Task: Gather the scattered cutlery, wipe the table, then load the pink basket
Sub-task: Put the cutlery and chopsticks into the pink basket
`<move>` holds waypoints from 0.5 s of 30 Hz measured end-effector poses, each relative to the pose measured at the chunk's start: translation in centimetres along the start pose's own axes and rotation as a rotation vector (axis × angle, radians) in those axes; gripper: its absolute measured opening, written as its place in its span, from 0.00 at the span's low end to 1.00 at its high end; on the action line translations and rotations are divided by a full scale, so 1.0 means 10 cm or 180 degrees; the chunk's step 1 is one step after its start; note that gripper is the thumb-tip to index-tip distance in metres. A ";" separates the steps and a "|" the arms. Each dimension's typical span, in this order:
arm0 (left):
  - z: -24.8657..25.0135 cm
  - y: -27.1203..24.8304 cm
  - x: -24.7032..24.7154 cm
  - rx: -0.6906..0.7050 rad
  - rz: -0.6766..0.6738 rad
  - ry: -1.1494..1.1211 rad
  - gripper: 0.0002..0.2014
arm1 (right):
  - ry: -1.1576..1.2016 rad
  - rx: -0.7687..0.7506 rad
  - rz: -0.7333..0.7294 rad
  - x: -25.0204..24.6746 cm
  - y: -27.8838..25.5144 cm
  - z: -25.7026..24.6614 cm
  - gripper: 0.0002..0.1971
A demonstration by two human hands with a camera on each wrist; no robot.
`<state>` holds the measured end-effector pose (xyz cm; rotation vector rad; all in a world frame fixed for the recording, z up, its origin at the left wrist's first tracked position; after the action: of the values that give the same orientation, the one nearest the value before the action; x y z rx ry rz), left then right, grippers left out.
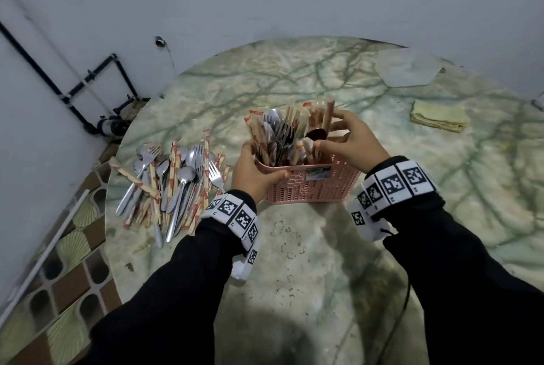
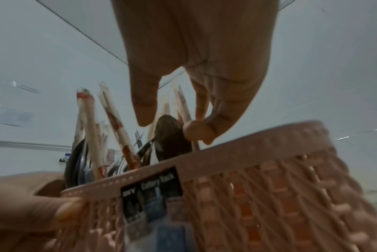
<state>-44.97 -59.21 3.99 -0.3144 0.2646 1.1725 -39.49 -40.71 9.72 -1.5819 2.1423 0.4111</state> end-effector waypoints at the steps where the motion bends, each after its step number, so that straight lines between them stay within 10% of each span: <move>1: 0.00 -0.01 0.00 0.0003 0.0003 0.0004 0.41 | -0.0073 0.0017 0.0023 0.00 -0.02 0.00 0.30; 10: 0.11 -0.08 -0.07 -0.0108 -0.0369 0.0074 0.39 | -0.0274 0.0325 0.0713 0.03 -0.26 -0.11 0.31; 15: 0.16 -0.19 -0.50 -0.0085 -0.0326 -0.0114 0.33 | -0.0846 -0.0686 0.1750 0.11 -0.57 -0.70 0.27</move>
<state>-45.01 -63.55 7.45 -0.3265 0.1994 1.0802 -35.51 -46.71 15.28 -0.9376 2.3486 0.9943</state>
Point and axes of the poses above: each hand's wrist, its own y-axis towards the middle knuckle, its own x-axis out of the palm, z = x × y, the point moved 6 cm from there along y, towards the middle knuckle, and after that the axes turned 4 degrees about -z, right-handed, at the moved point
